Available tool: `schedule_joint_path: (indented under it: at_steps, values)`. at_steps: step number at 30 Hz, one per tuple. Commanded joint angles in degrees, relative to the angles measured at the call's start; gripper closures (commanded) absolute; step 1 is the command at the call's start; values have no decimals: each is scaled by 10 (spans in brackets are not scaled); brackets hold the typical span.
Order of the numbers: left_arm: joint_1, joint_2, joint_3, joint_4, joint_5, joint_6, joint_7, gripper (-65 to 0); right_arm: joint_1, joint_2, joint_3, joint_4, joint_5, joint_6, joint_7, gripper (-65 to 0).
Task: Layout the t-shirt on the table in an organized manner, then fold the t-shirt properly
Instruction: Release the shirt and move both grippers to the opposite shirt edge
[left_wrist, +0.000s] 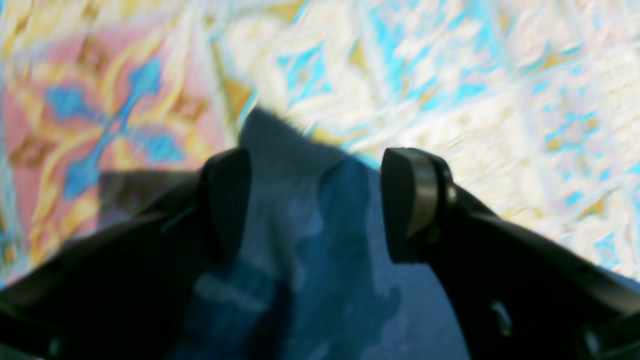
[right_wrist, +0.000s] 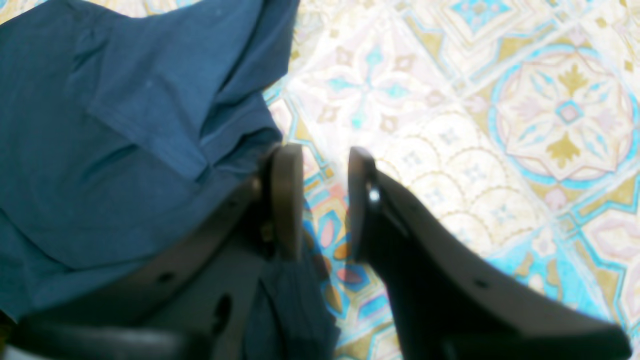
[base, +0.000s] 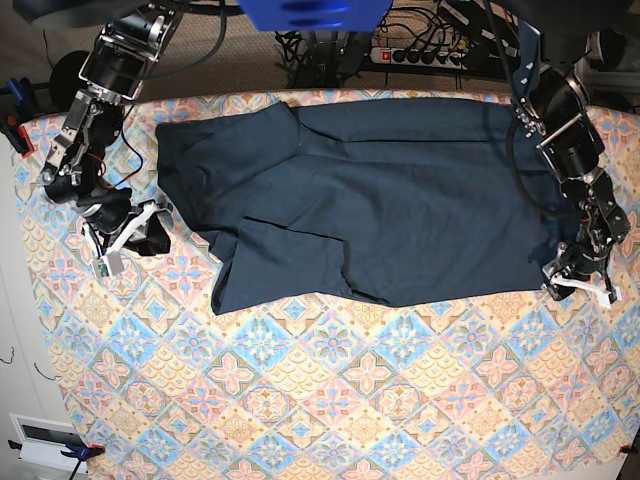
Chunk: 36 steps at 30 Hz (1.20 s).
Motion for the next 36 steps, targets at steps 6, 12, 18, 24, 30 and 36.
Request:
schedule_joint_path:
  at_steps: [6, 12, 18, 24, 30, 36]
  values:
    - [-13, -29, -1, 7, 2, -2, -20, -393, 10, 8, 2, 9, 11, 2, 12, -151]
    - [-10, -27, -1, 6, 2, -2, -20, -393, 10, 8, 1, 10, 11, 2, 10, -151]
    - [-4, -25, -1, 5, 2, -2, -20, -393, 9, 8, 1, 13, 11, 2, 9, -151]
    - [9, -29, -2, 6, 0, -2, -21, -393, 8, 8, 1, 14, 11, 2, 9, -151]
    - [23, -24, -2, -2, 0, -2, -21, -393, 8, 8, 1, 14, 11, 2, 9, -151]
    - [20, -13, 0, -45, -2, -6, -15, -362, 6, 8, 1, 14, 11, 2, 9, -151]
